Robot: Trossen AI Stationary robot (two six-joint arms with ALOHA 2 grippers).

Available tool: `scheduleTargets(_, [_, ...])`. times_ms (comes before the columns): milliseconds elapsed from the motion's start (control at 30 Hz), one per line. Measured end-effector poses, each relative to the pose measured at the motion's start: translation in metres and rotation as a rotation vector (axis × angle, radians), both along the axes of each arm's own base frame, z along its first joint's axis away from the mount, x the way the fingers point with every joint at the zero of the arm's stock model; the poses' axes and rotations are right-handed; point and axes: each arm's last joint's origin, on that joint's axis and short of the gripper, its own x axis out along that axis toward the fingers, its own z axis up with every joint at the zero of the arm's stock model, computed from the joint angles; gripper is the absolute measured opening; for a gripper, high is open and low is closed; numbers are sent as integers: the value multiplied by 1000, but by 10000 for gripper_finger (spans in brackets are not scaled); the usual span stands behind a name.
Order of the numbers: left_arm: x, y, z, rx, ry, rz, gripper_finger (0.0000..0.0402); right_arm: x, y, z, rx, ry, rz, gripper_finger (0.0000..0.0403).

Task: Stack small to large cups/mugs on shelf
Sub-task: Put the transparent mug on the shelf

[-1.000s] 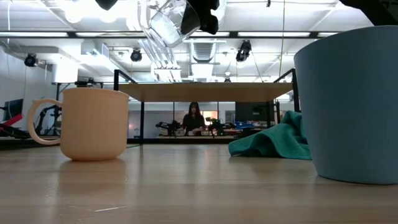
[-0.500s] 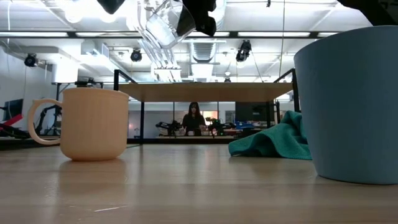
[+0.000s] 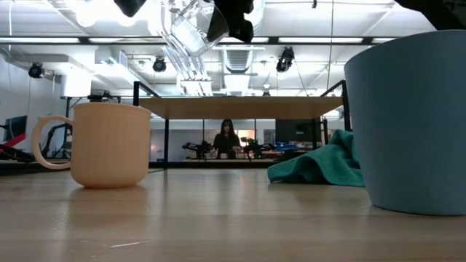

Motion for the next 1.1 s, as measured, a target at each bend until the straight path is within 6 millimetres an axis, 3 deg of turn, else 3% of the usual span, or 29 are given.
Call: scheduleTargets(1100, [1,0,-1,19,3,0,91,3,0,5,-4,-59,2,8])
